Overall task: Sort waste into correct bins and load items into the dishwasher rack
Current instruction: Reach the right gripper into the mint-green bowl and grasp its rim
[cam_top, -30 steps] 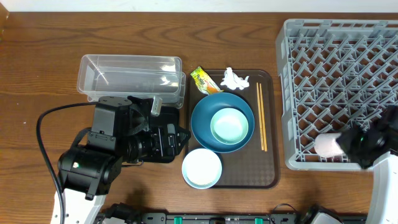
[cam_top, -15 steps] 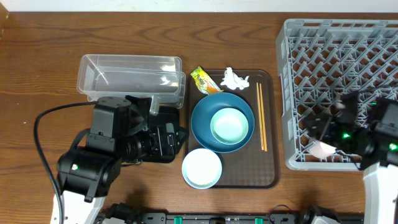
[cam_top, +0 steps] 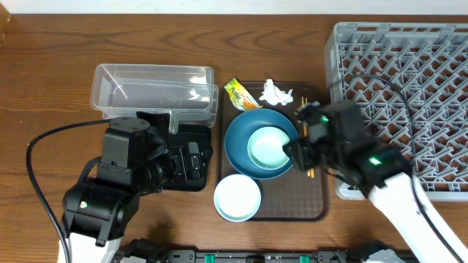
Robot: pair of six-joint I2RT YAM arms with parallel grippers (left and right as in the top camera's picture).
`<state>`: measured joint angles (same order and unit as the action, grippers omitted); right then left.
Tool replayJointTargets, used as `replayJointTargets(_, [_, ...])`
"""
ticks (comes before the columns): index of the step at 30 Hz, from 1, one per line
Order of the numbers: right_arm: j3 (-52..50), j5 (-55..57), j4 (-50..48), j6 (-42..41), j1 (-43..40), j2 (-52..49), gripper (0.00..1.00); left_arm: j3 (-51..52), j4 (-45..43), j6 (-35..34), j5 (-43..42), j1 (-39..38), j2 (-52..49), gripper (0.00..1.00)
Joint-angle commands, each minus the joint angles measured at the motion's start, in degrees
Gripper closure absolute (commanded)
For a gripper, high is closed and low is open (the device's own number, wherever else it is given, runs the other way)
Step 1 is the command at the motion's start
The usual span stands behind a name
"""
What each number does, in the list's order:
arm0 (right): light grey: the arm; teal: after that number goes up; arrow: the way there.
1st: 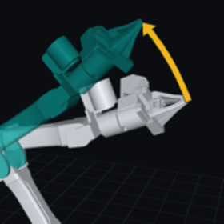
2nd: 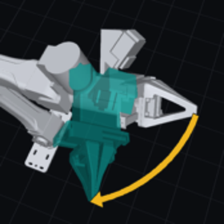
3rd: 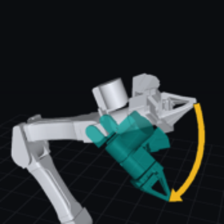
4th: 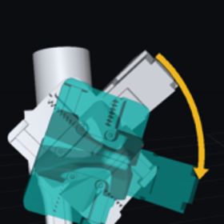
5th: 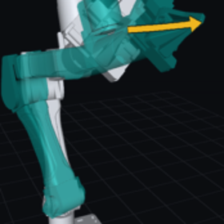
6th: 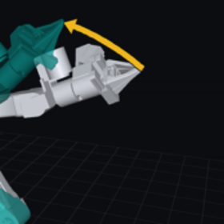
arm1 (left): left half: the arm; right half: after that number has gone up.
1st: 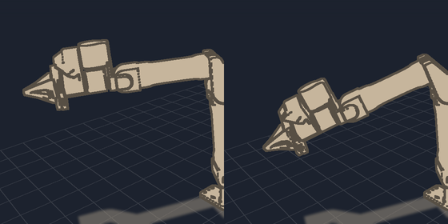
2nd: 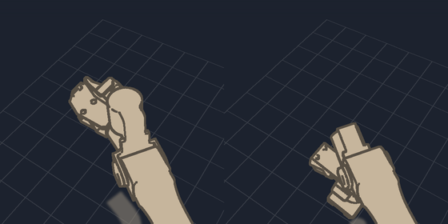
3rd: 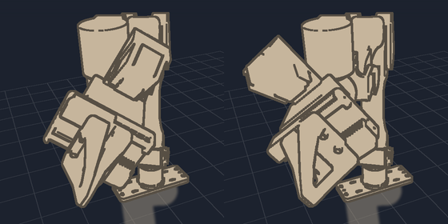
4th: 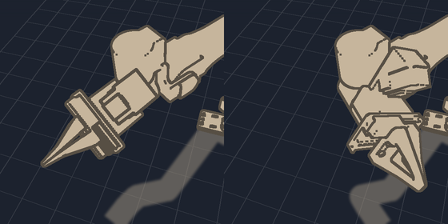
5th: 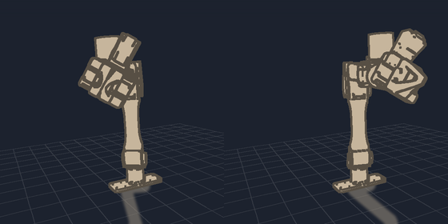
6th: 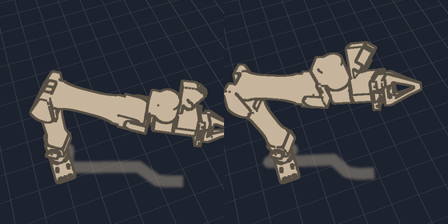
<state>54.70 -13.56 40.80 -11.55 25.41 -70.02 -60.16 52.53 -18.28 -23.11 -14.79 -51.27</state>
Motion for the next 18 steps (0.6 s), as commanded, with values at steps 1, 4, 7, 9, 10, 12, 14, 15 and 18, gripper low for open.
replayJointTargets(1, [0.7,8.7,-3.4,-3.4,0.6,-6.6,0.55,-1.7,0.2,0.7,1.4,0.0,0.0,0.11])
replayJointTargets(4, [0.7,13.5,-7.6,-4.7,0.3,-13.3,0.56,-1.7,0.1,0.7,1.4,0.0,0.0,0.11])
replayJointTargets(7, [0.7,12.8,-10.8,-3.9,0.3,-18.4,0.58,-1.7,0.1,0.7,1.4,0.0,0.0,0.11])
replayJointTargets(9, [0.7,11.8,-12.0,-3.4,0.3,-21.4,0.61,-1.7,0.1,0.7,1.4,0.0,0.0,0.11])
replayJointTargets(10, [0.7,11.4,-12.0,-3.5,0.4,-22.4,0.64,-1.7,0.1,0.7,1.4,0.0,0.0,0.11])
replayJointTargets(12, [0.7,9.8,-11.3,-3.7,0.6,-24.6,0.73,-1.7,0.1,0.7,1.4,0.0,0.0,0.11])
replayJointTargets(14, [0.7,8.3,-11.1,-3.7,0.7,-26.1,0.85,-1.7,0.1,0.7,1.4,0.0,0.0,0.11])
replayJointTargets(15, [0.7,7.8,-11.2,-3.7,0.9,-26.7,0.90,-1.7,0.1,0.7,1.4,0.0,0.0,0.11])
replayJointTargets(18, [0.8,7.3,-11.1,-4.3,0.9,-26.3,0.99,-1.7,0.1,0.7,1.4,0.0,0.0,0.11])
